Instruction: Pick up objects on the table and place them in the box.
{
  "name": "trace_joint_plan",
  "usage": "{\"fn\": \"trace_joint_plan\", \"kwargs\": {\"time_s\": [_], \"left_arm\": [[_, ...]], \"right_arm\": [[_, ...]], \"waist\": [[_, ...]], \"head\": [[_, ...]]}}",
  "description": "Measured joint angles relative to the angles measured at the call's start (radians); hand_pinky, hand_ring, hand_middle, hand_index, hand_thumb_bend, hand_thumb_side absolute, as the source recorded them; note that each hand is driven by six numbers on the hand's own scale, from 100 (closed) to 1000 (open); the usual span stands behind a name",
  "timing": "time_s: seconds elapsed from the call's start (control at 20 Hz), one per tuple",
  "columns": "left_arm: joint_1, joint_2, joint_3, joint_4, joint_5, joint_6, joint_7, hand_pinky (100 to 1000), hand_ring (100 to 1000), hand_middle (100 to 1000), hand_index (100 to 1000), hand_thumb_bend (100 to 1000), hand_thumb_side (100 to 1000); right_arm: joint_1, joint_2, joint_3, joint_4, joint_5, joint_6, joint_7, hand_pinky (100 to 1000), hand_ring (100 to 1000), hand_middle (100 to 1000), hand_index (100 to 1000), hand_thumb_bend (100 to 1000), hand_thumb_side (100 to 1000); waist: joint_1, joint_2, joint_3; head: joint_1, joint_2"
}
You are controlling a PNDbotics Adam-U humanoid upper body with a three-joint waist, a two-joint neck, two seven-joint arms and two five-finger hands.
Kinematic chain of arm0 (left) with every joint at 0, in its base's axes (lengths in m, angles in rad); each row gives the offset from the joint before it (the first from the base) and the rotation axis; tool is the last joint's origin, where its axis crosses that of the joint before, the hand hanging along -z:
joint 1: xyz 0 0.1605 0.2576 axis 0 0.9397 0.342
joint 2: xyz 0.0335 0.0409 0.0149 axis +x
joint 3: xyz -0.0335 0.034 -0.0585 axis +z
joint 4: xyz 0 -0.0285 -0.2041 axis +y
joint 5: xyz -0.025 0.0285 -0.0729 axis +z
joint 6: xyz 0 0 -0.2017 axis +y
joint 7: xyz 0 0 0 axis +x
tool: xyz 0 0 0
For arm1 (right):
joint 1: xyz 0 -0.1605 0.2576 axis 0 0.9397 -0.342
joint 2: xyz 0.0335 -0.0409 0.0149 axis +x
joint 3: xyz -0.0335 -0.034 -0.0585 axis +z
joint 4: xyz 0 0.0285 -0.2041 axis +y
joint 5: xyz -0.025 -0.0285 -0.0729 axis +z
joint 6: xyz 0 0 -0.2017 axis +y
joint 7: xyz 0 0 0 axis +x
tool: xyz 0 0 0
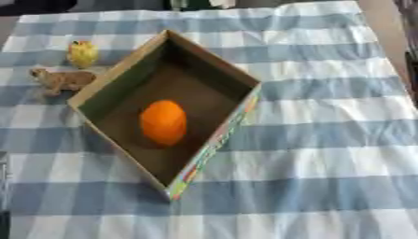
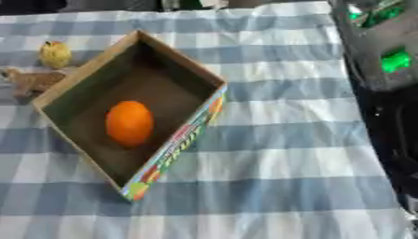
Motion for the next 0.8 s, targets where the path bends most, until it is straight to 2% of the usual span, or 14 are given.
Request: {"fn": "trace_joint_plan", "kwargs": {"time_s": [0.05,0.1,0.15,0.2,0.3,0.4,0.6,0.8], "left_arm": [[-0.012,0.017,-0.002,0.0,-0.004,0.001,-0.001,494,579,598,730,100,695],[-0.023,0.034,-0.003,0.0,-0.011,0.004,-0.003,494,580,599,733,100,684],[-0.036,0.052,-0.003,0.0,-0.021,0.011,-0.005,494,581,600,738,100,668],[-0.049,0.07,-0.003,0.0,-0.034,0.019,-0.008,495,581,601,740,100,661],[-0.07,0.107,-0.002,-0.001,-0.067,0.046,-0.015,496,583,606,753,100,629],[-0.084,0.144,-0.002,-0.001,-0.104,0.087,-0.033,498,587,610,763,100,610],[-0.121,0.21,-0.003,0.024,-0.174,0.169,-0.095,511,601,622,779,100,546],[-0.159,0.26,-0.012,0.085,-0.235,0.198,-0.173,534,626,642,806,100,477]], "right_arm": [[0.021,-0.007,-0.013,-0.018,-0.027,0.005,-0.036,776,942,715,865,116,614],[0.04,-0.013,-0.024,-0.033,-0.056,0.005,-0.071,785,944,720,863,100,606],[0.058,-0.019,-0.035,-0.043,-0.083,0.001,-0.106,793,949,729,864,100,606],[0.074,-0.023,-0.044,-0.05,-0.111,-0.007,-0.138,796,952,738,864,100,648],[0.104,-0.03,-0.061,-0.057,-0.167,-0.027,-0.194,795,953,738,864,100,590],[0.135,-0.037,-0.075,-0.061,-0.215,-0.048,-0.237,791,949,733,861,100,598],[0.184,-0.048,-0.103,-0.062,-0.276,-0.081,-0.288,790,945,724,857,100,578],[0.209,-0.052,-0.121,-0.062,-0.308,-0.102,-0.313,793,941,719,854,100,576]], "waist": [[0.001,0.0,-0.003],[0.002,0.0,-0.006],[0.002,0.0,-0.009],[0.003,0.0,-0.011],[0.003,-0.001,-0.015],[0.003,-0.006,-0.016],[0.005,-0.015,-0.018],[0.006,-0.016,-0.018]], "head": [[0.003,0.0],[0.006,0.0],[0.008,0.0],[0.01,0.0],[0.016,0.001],[0.019,0.006],[0.025,0.018],[0.045,0.026]]}}
